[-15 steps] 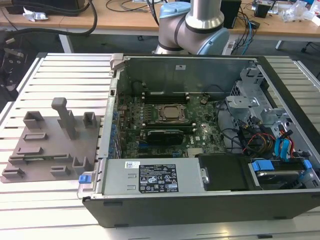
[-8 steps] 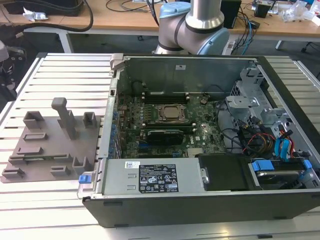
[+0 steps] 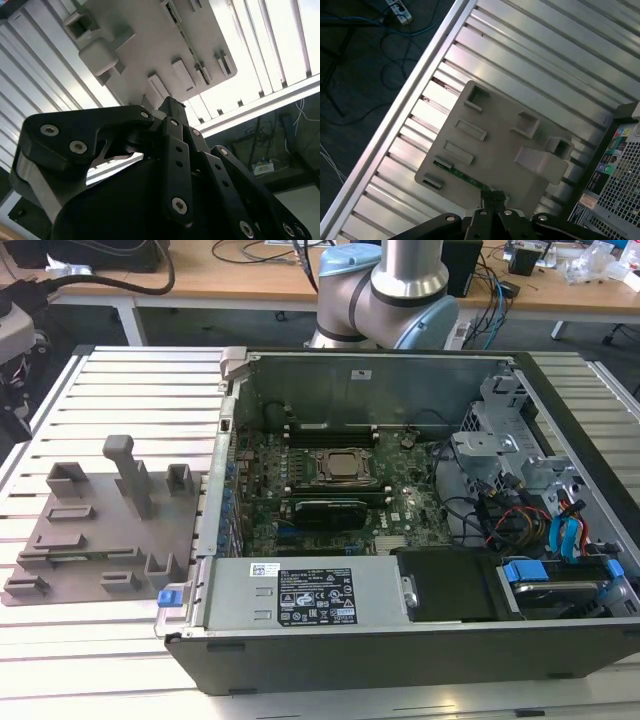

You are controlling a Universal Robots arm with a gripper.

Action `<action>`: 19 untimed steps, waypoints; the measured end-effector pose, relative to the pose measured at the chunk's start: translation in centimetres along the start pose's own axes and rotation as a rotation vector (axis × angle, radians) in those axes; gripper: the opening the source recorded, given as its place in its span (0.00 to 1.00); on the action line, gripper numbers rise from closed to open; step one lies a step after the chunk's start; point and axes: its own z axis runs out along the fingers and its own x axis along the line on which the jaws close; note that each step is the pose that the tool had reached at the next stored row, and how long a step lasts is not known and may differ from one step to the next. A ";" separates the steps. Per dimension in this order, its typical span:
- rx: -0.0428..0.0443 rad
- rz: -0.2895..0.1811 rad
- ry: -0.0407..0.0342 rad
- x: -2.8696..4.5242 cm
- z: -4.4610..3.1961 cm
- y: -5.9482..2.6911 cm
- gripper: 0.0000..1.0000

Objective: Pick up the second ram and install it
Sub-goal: 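Pick up the second ram and move it above second insertion slot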

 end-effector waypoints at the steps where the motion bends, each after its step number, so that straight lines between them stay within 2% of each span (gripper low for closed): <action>1: -0.0004 -0.016 0.0008 0.00 0.00 0.00 0.10; 8: -0.0041 -0.159 0.0072 0.00 0.00 0.00 0.10; 14: -0.0064 -0.244 0.0110 0.00 0.00 0.00 0.10; 17: -0.0093 -0.356 0.0162 0.00 0.00 0.00 0.10; 19: -0.0106 -0.406 0.0184 0.00 0.00 0.00 0.10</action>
